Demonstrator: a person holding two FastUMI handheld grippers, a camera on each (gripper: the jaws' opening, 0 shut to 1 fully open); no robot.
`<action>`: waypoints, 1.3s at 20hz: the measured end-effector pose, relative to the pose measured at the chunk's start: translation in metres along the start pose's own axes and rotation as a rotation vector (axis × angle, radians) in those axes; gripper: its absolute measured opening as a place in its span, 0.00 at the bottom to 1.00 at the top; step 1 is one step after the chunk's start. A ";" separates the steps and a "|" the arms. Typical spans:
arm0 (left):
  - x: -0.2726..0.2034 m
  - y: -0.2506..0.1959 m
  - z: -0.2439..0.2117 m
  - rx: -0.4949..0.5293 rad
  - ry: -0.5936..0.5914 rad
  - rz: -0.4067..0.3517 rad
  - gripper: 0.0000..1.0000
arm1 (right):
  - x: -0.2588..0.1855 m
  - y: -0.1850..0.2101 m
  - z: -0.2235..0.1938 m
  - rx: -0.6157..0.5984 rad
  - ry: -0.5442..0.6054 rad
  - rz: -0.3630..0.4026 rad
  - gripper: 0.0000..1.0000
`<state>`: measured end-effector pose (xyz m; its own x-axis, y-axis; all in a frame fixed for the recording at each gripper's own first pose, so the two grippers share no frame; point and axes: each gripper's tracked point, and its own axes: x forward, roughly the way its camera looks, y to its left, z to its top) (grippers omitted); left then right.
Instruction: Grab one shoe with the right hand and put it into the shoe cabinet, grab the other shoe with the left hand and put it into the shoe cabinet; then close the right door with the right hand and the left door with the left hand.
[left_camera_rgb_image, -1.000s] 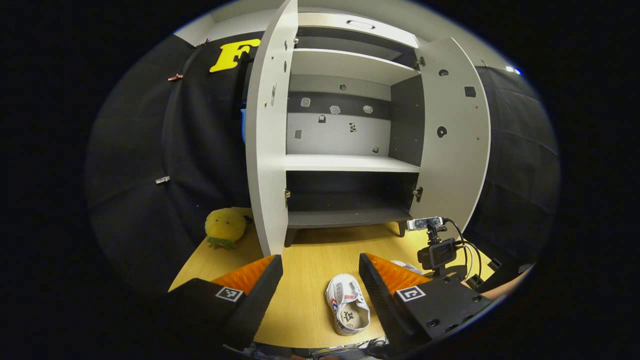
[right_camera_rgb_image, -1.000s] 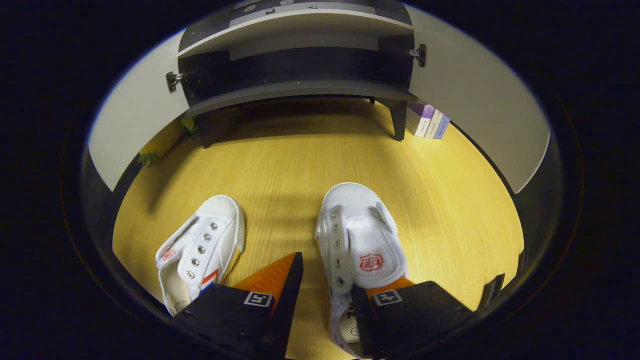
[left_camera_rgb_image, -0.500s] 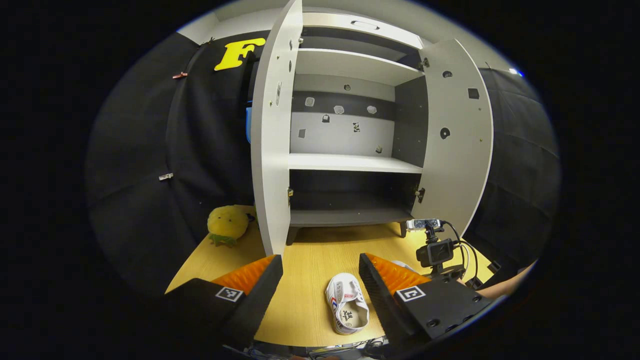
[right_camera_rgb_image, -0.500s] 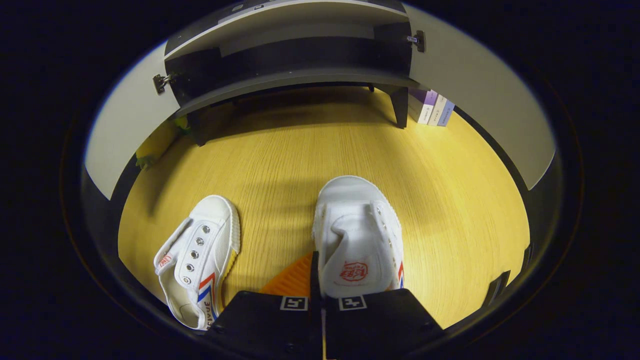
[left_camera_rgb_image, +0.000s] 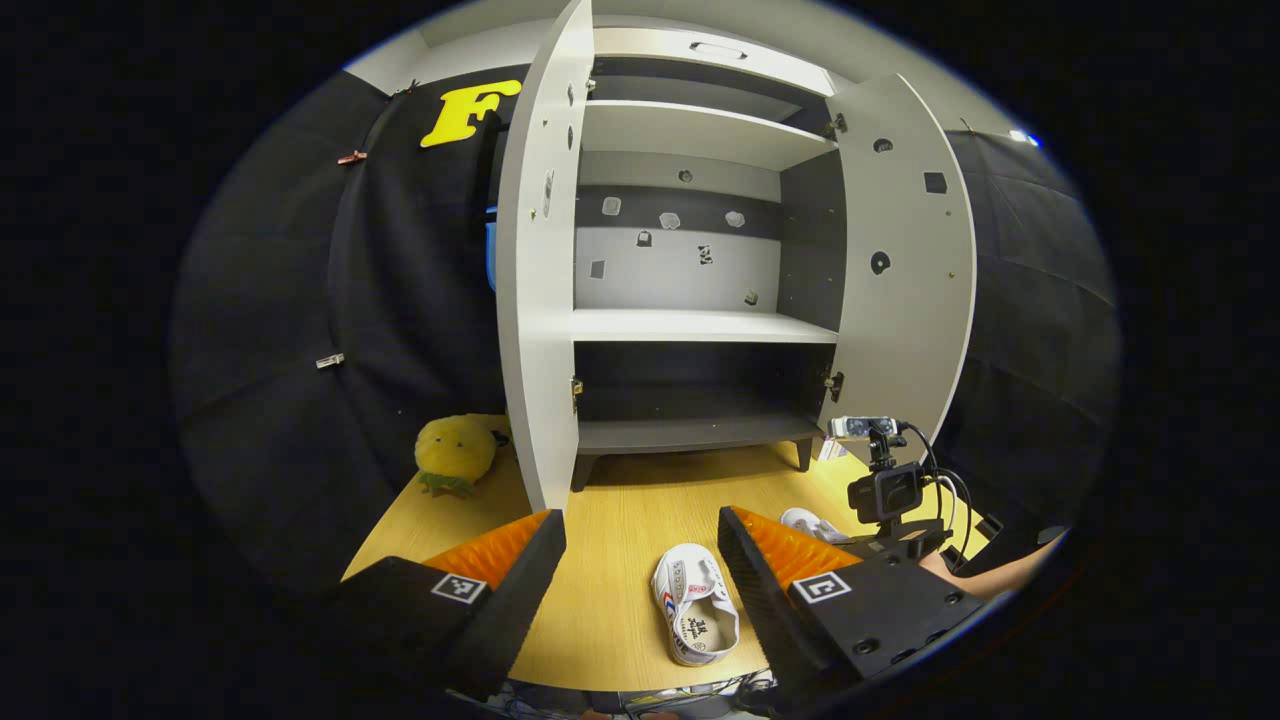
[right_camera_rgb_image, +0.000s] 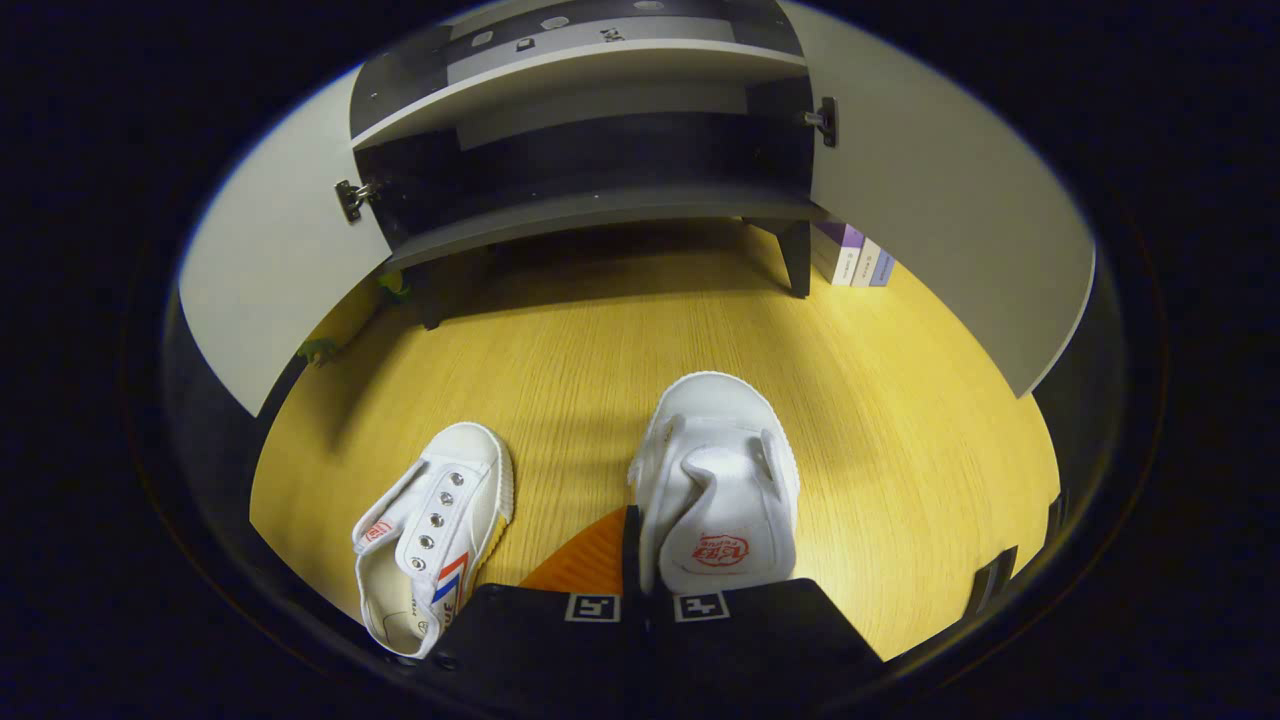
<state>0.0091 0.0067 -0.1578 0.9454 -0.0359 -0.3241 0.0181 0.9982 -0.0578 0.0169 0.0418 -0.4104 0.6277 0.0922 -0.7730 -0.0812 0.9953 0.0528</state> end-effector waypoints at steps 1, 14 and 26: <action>-0.001 -0.002 0.001 0.005 -0.003 -0.006 0.95 | -0.005 0.002 0.007 -0.029 -0.016 0.001 0.05; -0.014 0.002 0.017 0.003 -0.087 -0.056 0.95 | -0.105 0.037 0.208 -0.118 -0.323 0.016 0.05; 0.001 0.020 0.057 0.005 -0.143 0.022 0.95 | -0.109 0.045 0.429 -0.272 -0.536 -0.011 0.04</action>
<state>0.0287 0.0298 -0.1058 0.9822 -0.0067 -0.1875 -0.0022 0.9989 -0.0470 0.2771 0.0894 -0.0526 0.9269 0.1540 -0.3424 -0.2230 0.9595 -0.1719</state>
